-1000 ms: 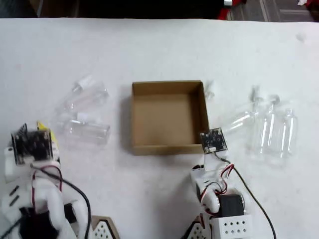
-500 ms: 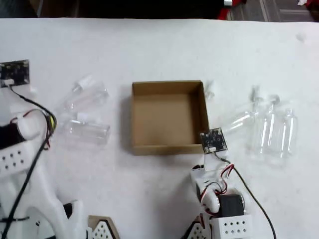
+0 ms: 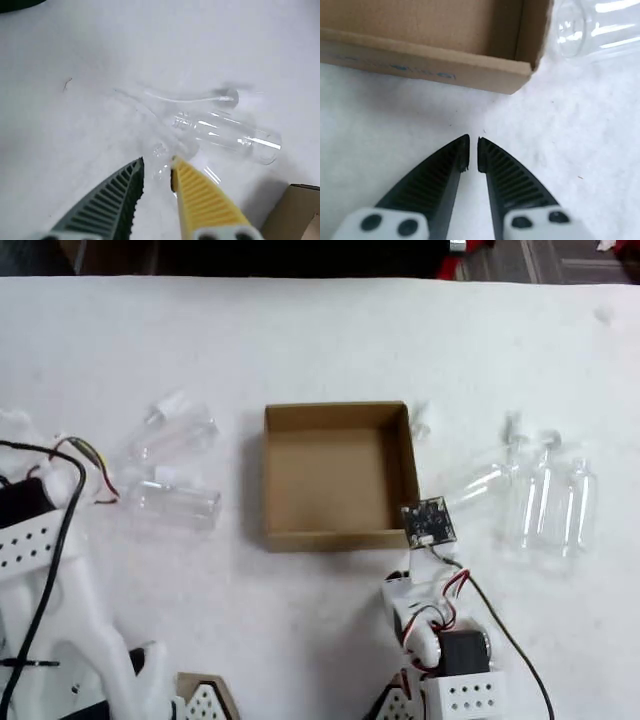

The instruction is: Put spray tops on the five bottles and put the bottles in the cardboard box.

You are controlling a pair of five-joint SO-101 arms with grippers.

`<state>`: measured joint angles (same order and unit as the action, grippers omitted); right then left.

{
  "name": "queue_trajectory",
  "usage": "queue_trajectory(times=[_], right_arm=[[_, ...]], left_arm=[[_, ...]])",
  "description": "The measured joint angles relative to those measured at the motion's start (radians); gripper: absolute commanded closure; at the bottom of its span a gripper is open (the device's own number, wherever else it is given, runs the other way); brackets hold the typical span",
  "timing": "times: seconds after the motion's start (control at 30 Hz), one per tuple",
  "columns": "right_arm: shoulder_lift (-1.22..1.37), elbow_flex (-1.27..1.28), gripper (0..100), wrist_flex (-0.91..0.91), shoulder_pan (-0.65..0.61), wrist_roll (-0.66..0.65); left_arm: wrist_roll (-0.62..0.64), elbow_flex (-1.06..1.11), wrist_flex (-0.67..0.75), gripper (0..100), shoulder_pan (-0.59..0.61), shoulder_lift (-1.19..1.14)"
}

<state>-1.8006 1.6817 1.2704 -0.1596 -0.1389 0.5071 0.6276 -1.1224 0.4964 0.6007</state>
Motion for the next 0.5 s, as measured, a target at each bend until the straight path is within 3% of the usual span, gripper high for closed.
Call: queue_trajectory(times=[0.23, 0.37, 0.5], right_arm=[[0.0, 0.0, 97.8, 0.0, 0.0, 0.0], [0.0, 0.0, 97.8, 0.0, 0.0, 0.0], [0.0, 0.0, 97.8, 0.0, 0.0, 0.0]], left_arm=[[0.015, 0.143, 0.256, 84, 0.0, -0.091], [0.044, 0.109, 0.258, 84, 0.0, -0.252], [0.048, 0.005, 0.173, 84, -0.025, -0.387]])
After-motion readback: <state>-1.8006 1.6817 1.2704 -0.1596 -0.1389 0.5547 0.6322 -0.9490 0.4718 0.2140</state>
